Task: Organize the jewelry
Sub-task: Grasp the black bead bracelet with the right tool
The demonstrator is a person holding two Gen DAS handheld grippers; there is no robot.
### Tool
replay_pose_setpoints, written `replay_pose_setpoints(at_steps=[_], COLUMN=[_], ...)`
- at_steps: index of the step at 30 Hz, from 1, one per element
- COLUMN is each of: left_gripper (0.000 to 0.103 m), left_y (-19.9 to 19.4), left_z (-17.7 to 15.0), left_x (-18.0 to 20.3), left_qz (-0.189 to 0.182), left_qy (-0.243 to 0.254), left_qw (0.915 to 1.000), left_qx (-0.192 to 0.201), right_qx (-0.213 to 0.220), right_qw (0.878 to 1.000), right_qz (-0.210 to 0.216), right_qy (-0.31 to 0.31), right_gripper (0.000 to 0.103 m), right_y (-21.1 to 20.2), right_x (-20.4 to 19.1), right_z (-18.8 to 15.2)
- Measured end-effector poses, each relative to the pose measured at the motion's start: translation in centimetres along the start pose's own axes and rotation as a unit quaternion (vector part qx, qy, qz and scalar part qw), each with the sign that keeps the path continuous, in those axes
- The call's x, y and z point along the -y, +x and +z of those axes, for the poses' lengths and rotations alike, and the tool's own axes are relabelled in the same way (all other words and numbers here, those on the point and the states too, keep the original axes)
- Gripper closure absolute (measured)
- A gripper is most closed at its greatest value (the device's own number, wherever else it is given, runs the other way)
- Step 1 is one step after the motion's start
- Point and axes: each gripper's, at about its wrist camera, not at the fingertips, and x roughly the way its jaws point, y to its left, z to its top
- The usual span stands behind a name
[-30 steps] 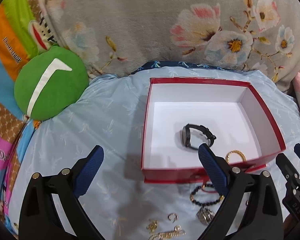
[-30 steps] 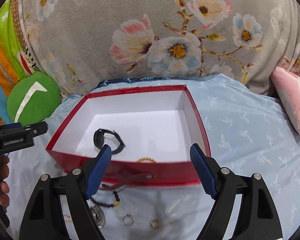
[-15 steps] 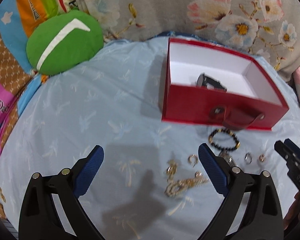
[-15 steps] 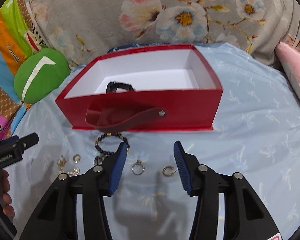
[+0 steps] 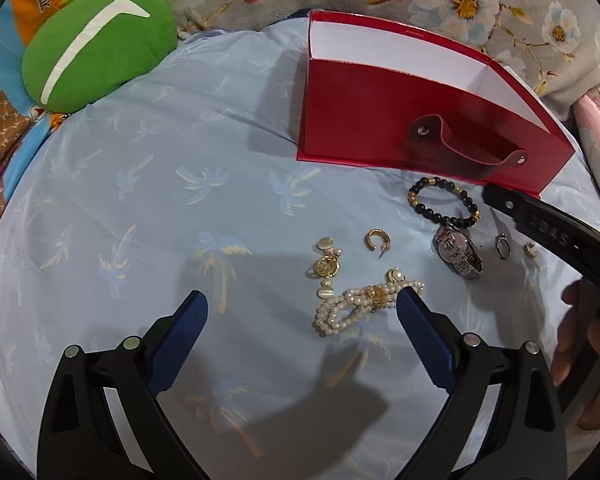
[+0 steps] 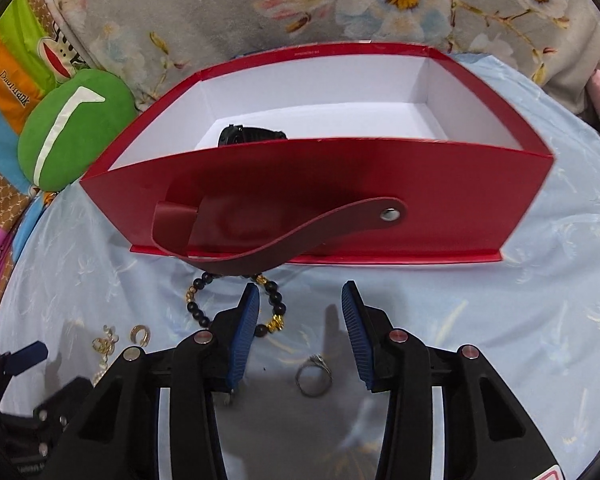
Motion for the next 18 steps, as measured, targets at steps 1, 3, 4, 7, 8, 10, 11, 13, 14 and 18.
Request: replay_pose_setpoints(at_steps=[1,3,4,7,8,10,11,13,14,18], left_gripper=[0.010,0.010,0.010,0.010,0.010,0.010,0.010,0.010,0.010,0.010], left_y=[0.2,0.6,0.8,1.2,1.3,1.4,1.5,1.5,1.5,1.6], left_z=[0.0,0.0,0.0,0.0,0.0,-0.1,-0.1,-0.2,-0.3,-0.4], left_x=[0.0,0.0,0.0,0.1,0.2,0.5,0.7,1.0,1.1,1.2], left_qz=[-0.001,-0.003,-0.004,-0.012,-0.015,-0.021,-0.023,-0.028,-0.030,-0.035], left_qy=[-0.001,-0.001,-0.002,-0.003,-0.002,0.002,0.004,0.006,0.006,0.005], left_qw=[1.0000,1.0000,1.0000,0.9998,0.9998,0.9997,0.9996,0.9995,0.9994,0.9992], left_qx=[-0.002,-0.007,-0.008,-0.013,-0.014,-0.016,-0.016,-0.017,-0.017,-0.021], right_qx=[-0.004,-0.008,-0.010,-0.024,-0.021,-0.019,-0.018,-0.016,-0.016,-0.019], right_qw=[1.000,1.000,1.000,1.000,1.000,0.999,0.999,0.998,0.998,0.999], right_qz=[0.002,0.001,0.000,0.000,-0.005,-0.017,-0.022,-0.026,-0.022,-0.016], right_qy=[0.000,-0.003,-0.006,-0.013,-0.019,-0.035,-0.040,-0.047,-0.048,-0.045], right_gripper=[0.062,0.062,0.062,0.070,0.071,0.074,0.079,0.088,0.094,0.096], right_y=[0.5,1.1,1.4,2.2,2.2,2.2,2.2,2.2,2.0,1.3], right_x=[-0.1,-0.4,-0.6,-1.0,-1.2,-1.7,-1.8,-2.0,-1.9,-1.3], right_z=[0.1,0.2,0.3,0.2,0.2,0.0,-0.1,-0.3,-0.5,-1.3])
